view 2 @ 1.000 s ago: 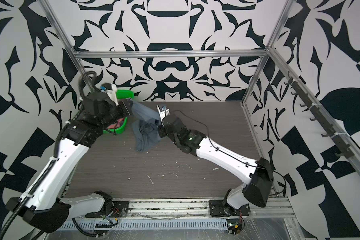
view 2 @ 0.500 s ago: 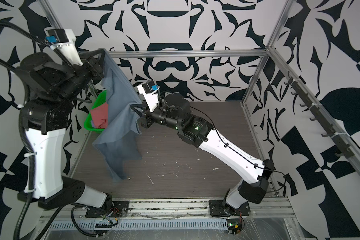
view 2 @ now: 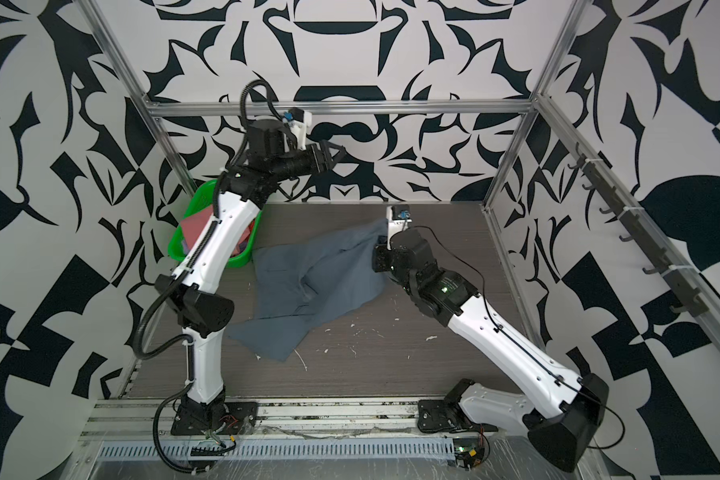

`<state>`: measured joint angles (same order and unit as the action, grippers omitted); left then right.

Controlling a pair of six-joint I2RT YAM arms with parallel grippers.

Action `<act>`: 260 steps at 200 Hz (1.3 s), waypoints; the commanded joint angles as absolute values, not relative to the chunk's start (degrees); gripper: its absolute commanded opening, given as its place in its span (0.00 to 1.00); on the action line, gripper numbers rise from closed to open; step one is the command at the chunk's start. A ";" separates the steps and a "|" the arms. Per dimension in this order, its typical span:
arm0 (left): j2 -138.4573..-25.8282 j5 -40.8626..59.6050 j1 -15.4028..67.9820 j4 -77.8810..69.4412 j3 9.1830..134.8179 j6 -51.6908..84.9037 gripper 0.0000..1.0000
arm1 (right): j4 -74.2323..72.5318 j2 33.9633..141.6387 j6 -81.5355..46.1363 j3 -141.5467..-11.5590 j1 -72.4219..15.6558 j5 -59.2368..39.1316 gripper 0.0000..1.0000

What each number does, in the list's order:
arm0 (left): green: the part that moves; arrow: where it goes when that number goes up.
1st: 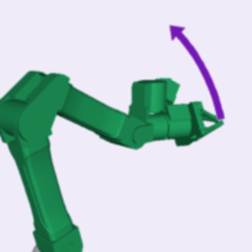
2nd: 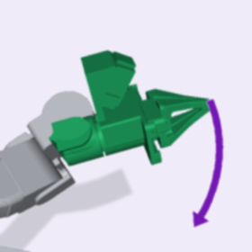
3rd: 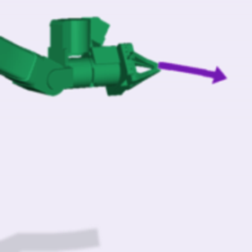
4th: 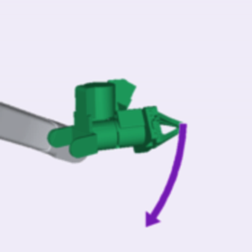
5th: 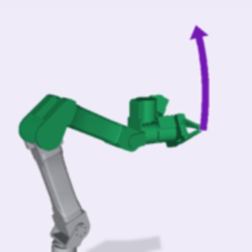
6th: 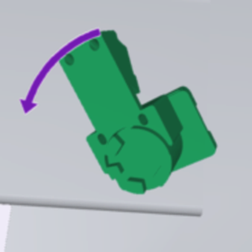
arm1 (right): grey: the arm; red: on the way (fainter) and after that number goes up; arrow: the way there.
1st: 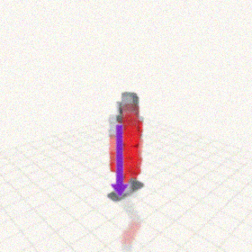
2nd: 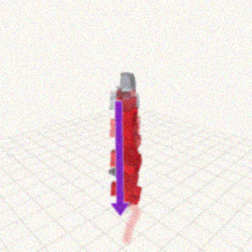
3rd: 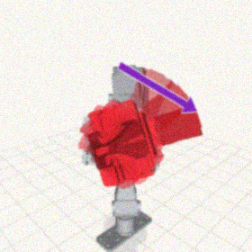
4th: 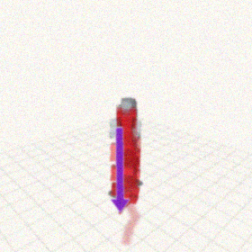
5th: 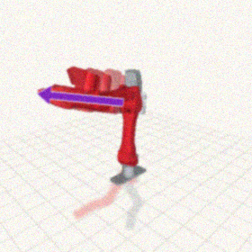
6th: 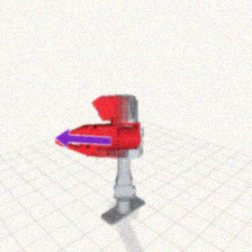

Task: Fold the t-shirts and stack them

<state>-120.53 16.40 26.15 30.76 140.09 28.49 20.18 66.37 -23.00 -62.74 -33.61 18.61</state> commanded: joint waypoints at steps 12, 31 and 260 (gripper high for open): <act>-115.08 5.46 24.39 40.38 133.50 24.19 0.84 | 30.46 70.84 -30.22 -60.79 -25.45 23.85 0.45; -109.01 1.07 23.37 40.95 121.08 22.12 0.84 | 30.46 72.04 -29.93 -60.86 -25.40 22.86 0.49; -112.48 -10.61 38.82 32.01 78.05 35.33 0.37 | 15.13 74.65 -41.22 -42.46 -25.40 12.28 0.48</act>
